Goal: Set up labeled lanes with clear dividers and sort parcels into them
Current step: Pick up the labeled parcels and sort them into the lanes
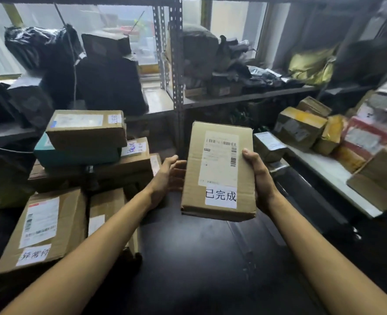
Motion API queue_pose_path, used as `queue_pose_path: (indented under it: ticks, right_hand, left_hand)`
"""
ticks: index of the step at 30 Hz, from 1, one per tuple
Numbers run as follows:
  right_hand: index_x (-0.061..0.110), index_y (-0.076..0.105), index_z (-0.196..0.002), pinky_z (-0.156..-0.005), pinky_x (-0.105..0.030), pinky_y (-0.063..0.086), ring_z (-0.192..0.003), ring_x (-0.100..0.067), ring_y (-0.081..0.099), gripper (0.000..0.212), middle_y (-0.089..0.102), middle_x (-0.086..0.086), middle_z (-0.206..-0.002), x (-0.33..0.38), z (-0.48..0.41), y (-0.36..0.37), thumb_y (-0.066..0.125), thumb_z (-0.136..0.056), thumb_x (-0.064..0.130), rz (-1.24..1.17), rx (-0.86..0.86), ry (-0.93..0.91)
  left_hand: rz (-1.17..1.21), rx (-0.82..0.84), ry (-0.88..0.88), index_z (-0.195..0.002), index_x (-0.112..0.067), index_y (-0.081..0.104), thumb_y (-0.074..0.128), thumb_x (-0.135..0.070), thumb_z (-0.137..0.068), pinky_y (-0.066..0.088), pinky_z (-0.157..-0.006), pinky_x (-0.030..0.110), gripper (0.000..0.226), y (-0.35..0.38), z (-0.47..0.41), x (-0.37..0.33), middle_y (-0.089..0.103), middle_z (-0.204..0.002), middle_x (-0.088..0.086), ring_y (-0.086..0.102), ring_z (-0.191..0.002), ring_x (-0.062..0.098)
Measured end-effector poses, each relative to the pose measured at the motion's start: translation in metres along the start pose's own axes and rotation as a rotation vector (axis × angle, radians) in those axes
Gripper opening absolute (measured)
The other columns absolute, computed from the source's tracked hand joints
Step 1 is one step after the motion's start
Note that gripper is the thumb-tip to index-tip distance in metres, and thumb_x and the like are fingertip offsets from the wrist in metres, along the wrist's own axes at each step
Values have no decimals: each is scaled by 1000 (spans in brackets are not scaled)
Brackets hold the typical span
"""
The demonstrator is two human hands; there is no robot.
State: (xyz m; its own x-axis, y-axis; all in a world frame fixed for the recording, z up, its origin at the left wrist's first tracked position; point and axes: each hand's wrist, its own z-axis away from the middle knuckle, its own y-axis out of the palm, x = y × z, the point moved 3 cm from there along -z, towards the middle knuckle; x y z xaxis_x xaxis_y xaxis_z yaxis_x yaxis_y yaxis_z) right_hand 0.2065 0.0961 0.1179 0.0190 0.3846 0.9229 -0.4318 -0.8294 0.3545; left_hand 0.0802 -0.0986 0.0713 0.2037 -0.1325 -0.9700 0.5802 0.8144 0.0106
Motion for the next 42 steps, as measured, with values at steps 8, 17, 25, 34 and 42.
queue_pose_path:
  ticks: [8,17,25,34,42]
  right_hand:
    - [-1,53,-138,-110,-66,37,-129,-51,50,47,58,-28,-135,25,21,-88,43,-102,29,-46,-46,6]
    - [10,52,-139,-106,-66,41,-124,-45,57,66,62,-21,-133,49,16,-175,62,-85,46,61,-24,-47]
    - [15,57,-135,-101,-68,45,-116,-43,63,74,68,-18,-125,56,-34,-261,72,-74,54,135,-51,-46]
    - [12,54,-138,-105,-66,42,-122,-44,60,70,68,-19,-126,67,-115,-347,65,-78,48,191,-98,134]
    - [18,58,-133,-103,-64,43,-122,-41,60,73,67,-17,-127,40,-160,-394,66,-72,58,305,35,334]
  left_hand:
    - [-180,129,35,-91,-54,64,22,-47,-105,50,-55,15,46,115,3,-3,73,-84,-15,69,-76,1]
    - [-118,95,-22,-124,-19,57,22,-54,-103,52,-64,28,54,193,-28,0,72,-91,0,69,-82,16]
    - [-16,-57,-22,-124,-16,56,33,-43,-102,52,-66,28,42,245,-112,1,70,-105,8,68,-75,13]
    - [81,-253,110,-93,-13,67,38,-5,-94,47,-60,26,31,296,-213,5,69,-80,6,60,-68,18]
    - [-1,-346,-17,-93,-13,69,36,-9,-93,53,-62,26,33,319,-240,31,72,-77,2,65,-66,12]
